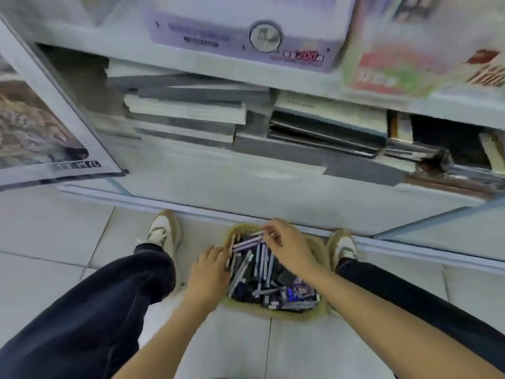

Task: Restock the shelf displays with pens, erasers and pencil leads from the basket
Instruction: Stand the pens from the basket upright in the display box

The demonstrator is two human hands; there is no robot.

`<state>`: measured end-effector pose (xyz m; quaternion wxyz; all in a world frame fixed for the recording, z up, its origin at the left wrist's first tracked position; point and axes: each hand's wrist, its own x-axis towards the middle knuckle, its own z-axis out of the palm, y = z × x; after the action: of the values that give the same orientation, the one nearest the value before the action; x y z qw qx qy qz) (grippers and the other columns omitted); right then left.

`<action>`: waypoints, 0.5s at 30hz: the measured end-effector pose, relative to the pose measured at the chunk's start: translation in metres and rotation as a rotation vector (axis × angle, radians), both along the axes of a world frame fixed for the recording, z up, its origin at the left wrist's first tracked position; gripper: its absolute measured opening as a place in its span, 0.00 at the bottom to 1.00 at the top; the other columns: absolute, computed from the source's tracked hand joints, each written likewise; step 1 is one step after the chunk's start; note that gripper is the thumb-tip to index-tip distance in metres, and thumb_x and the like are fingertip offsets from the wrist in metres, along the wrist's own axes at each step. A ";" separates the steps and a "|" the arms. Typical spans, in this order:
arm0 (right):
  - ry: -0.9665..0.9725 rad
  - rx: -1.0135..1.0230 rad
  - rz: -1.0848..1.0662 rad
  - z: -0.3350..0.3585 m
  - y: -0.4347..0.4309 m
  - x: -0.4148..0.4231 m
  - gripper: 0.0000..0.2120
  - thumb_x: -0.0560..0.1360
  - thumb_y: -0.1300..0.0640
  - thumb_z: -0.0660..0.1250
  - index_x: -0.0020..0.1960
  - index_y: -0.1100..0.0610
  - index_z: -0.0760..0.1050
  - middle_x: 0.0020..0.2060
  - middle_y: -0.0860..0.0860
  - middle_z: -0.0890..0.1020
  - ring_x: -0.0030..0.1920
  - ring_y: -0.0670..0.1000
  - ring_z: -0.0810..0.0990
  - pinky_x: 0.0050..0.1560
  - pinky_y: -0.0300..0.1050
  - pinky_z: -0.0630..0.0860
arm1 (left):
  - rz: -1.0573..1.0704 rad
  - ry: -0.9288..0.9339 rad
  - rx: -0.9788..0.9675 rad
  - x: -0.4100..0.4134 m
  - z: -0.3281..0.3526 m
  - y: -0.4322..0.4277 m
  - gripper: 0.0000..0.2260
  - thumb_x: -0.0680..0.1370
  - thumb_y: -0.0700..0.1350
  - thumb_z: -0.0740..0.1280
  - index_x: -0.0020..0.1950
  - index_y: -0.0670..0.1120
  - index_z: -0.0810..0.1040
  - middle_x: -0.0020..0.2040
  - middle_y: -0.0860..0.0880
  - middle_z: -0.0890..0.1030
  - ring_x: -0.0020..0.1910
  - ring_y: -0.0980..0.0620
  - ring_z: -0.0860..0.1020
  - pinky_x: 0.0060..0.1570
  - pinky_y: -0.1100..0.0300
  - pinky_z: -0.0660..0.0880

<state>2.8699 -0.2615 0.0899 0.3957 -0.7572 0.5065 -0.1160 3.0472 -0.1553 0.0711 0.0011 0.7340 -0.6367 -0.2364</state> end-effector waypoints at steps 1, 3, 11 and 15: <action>0.052 0.082 -0.042 -0.026 0.003 -0.002 0.08 0.79 0.56 0.64 0.57 0.57 0.76 0.48 0.52 0.81 0.46 0.51 0.80 0.48 0.44 0.76 | -0.011 0.016 0.108 0.004 -0.021 0.008 0.23 0.82 0.46 0.58 0.76 0.48 0.60 0.76 0.51 0.61 0.76 0.49 0.56 0.70 0.56 0.61; 0.149 0.247 -0.134 -0.070 0.007 -0.005 0.10 0.79 0.55 0.65 0.58 0.58 0.74 0.49 0.54 0.81 0.49 0.53 0.80 0.47 0.42 0.74 | -0.025 0.078 0.242 0.010 -0.056 0.019 0.24 0.83 0.47 0.55 0.79 0.47 0.54 0.79 0.51 0.56 0.77 0.50 0.54 0.72 0.58 0.58; 0.389 0.533 -0.406 -0.178 0.010 0.006 0.32 0.74 0.44 0.70 0.68 0.64 0.65 0.59 0.60 0.76 0.57 0.58 0.77 0.52 0.48 0.74 | 0.144 0.257 0.201 0.008 -0.130 0.016 0.19 0.80 0.47 0.64 0.71 0.49 0.72 0.66 0.50 0.71 0.62 0.49 0.71 0.58 0.58 0.71; 0.426 0.466 -0.471 -0.190 0.012 0.009 0.31 0.70 0.43 0.74 0.62 0.63 0.69 0.56 0.59 0.77 0.54 0.58 0.78 0.45 0.45 0.72 | 0.215 0.256 0.231 -0.006 -0.143 0.001 0.17 0.78 0.50 0.66 0.67 0.49 0.74 0.61 0.50 0.75 0.57 0.49 0.75 0.52 0.57 0.73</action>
<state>2.8787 -0.2498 -0.1002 0.4057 -0.5172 0.7500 0.0741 3.0413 -0.1540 -0.0722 0.0227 0.7568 -0.5181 -0.3978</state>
